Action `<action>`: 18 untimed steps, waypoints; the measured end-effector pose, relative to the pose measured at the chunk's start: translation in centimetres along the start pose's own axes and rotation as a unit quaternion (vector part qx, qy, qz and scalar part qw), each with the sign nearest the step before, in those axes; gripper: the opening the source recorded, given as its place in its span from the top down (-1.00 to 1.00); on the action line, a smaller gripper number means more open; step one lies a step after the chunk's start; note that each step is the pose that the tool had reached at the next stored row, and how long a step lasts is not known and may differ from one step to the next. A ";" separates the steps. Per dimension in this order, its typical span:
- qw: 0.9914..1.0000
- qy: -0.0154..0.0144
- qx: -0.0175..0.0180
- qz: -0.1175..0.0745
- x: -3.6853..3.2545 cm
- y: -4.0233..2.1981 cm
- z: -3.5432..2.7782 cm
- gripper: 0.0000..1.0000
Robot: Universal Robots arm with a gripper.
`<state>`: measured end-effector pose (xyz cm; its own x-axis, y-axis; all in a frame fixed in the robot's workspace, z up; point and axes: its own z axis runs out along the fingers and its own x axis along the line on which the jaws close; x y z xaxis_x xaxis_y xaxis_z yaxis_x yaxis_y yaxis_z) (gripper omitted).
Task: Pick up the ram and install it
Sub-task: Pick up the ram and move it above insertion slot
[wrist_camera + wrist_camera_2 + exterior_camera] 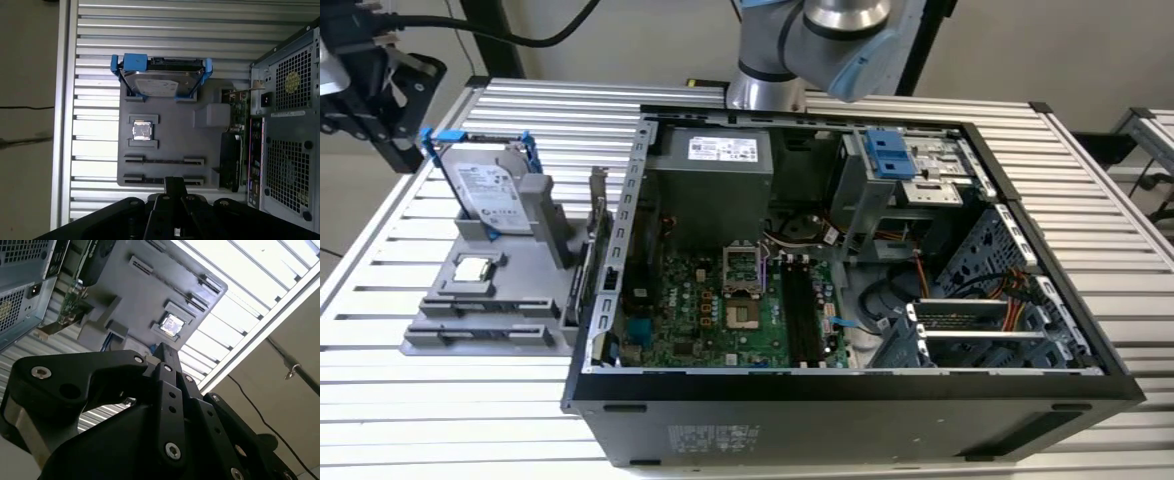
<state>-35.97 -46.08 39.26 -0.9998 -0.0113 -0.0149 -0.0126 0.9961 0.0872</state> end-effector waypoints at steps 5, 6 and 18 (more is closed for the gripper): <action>1.000 0.000 0.000 -0.001 -0.07 -0.89 -0.07 1.00; 1.000 0.000 0.000 -0.001 -0.08 -1.07 -0.10 1.00; 1.000 0.000 0.000 -0.002 -0.19 -2.52 -0.22 1.00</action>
<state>-35.76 -48.61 39.26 -0.9998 -0.0157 -0.0150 -0.0169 0.9960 0.0872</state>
